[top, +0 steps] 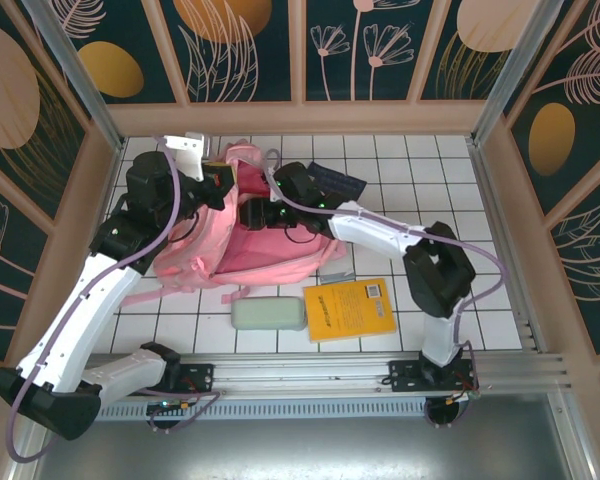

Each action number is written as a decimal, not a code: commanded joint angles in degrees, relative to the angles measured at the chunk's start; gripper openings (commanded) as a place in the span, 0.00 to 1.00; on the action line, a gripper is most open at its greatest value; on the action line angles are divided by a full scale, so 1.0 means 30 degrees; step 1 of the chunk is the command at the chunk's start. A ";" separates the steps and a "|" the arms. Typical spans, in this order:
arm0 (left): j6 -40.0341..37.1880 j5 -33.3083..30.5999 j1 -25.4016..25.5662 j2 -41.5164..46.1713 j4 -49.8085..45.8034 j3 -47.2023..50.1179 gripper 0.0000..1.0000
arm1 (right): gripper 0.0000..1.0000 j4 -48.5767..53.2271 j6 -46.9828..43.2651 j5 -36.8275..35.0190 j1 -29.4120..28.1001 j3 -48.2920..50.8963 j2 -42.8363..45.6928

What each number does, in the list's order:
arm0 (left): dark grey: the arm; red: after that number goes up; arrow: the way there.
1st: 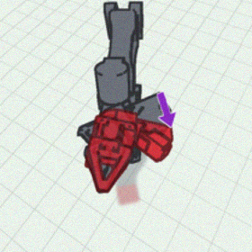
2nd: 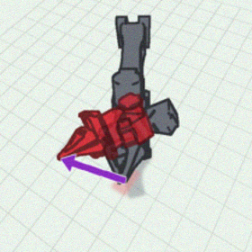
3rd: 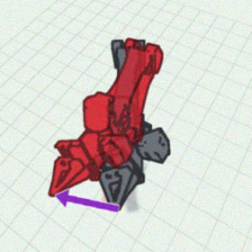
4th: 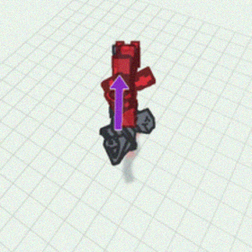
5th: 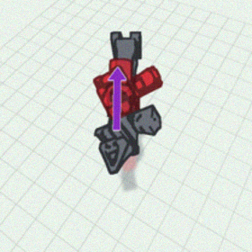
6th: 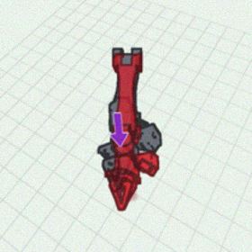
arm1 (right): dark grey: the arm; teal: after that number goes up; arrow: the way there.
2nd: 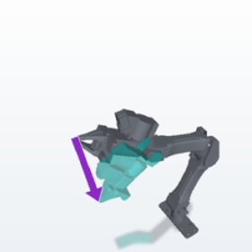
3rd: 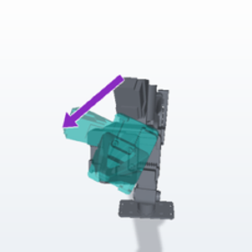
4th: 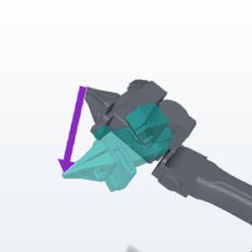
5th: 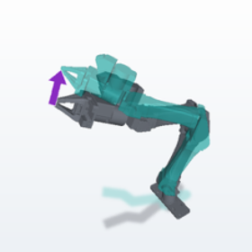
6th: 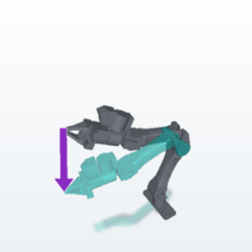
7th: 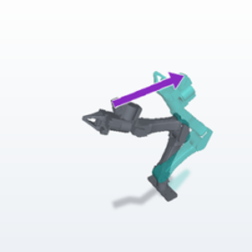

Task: Pack the student bag
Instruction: Place the loose stationery in the student bag, then pick up the pencil case from the bottom-center of the table.

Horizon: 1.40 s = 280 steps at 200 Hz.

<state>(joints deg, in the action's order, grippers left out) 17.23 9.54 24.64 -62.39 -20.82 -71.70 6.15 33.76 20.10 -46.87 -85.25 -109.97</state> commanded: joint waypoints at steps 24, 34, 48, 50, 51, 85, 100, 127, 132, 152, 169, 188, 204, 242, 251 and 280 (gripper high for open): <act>0.0231 0.1081 -0.0070 0.0261 0.3516 -0.1434 0.00 | 0.81 -0.2040 0.4018 0.2519 -0.0238 -0.6134 -0.5048; 0.0168 0.0938 -0.0070 0.0303 0.3454 -0.1485 0.00 | 0.92 -0.1220 0.4268 0.2558 -0.0298 -0.7954 -0.6140; 0.0058 0.0784 -0.0070 0.0318 0.3286 -0.1609 0.00 | 0.95 -0.0555 0.4137 0.2171 -0.0400 -0.8881 -0.6613; 0.0035 0.0777 -0.0070 0.0318 0.3258 -0.1600 0.00 | 0.95 -0.0564 0.4131 0.2118 -0.0401 -0.8856 -0.6592; 0.0031 0.0747 -0.0070 0.0318 0.3238 -0.1609 0.00 | 0.95 -0.0560 0.4129 0.2104 -0.0387 -0.8837 -0.6573; -0.0145 0.0486 -0.0070 0.0406 0.3131 -0.1500 0.00 | 0.96 -0.0824 0.3562 0.1901 -0.0401 -0.8070 -0.5736; -0.0177 0.0315 -0.0070 0.0363 0.3102 -0.1472 0.00 | 0.96 -0.0814 0.3054 0.1757 -0.0401 -0.7625 -0.5202; -0.0455 -0.0510 -0.0069 0.0317 0.2869 -0.1344 0.00 | 0.95 -0.0852 0.1007 0.0804 -0.0489 -0.5523 -0.2791; -0.0498 -0.0679 -0.0070 0.0344 0.2840 -0.1229 0.00 | 0.95 -0.1048 0.0632 0.0509 -0.0497 -0.4757 -0.2076; -0.0504 -0.1167 -0.0070 0.0521 0.2900 -0.0737 0.00 | 0.94 -0.2283 -0.0649 -0.0978 -0.0488 -0.0993 0.1180; -0.0524 -0.1613 -0.0070 0.0582 0.2897 -0.0379 0.00 | 0.93 -0.3211 -0.1532 -0.2277 -0.0354 0.1636 0.3614; -0.0504 -0.1997 -0.0057 0.0514 0.2926 -0.0015 0.00 | 0.90 -0.4592 -0.2602 -0.3808 -0.0039 0.4417 0.6341; -0.0498 -0.2022 -0.0070 0.0328 0.2928 0.0139 0.00 | 0.89 -0.5809 -0.4119 -0.4048 0.0559 0.6567 0.8440; -0.0251 -0.2209 -0.0197 -0.0567 0.2804 0.0403 0.00 | 0.93 -0.6876 -1.2220 -0.3235 0.1035 1.0808 1.2762; 0.0145 -0.1854 -0.0445 -0.0994 0.2653 0.0404 0.00 | 0.93 -0.6270 -1.4287 -0.2348 0.0965 1.1345 1.3614; 0.1492 0.0416 -0.1177 -0.1408 0.3256 0.0801 0.00 | 0.94 -0.3236 -2.1480 0.0252 -0.0698 1.3037 1.5474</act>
<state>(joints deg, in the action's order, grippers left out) 18.79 7.53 22.85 -65.93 -16.36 -70.35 -10.11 -6.90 14.04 -44.93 -48.75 -67.31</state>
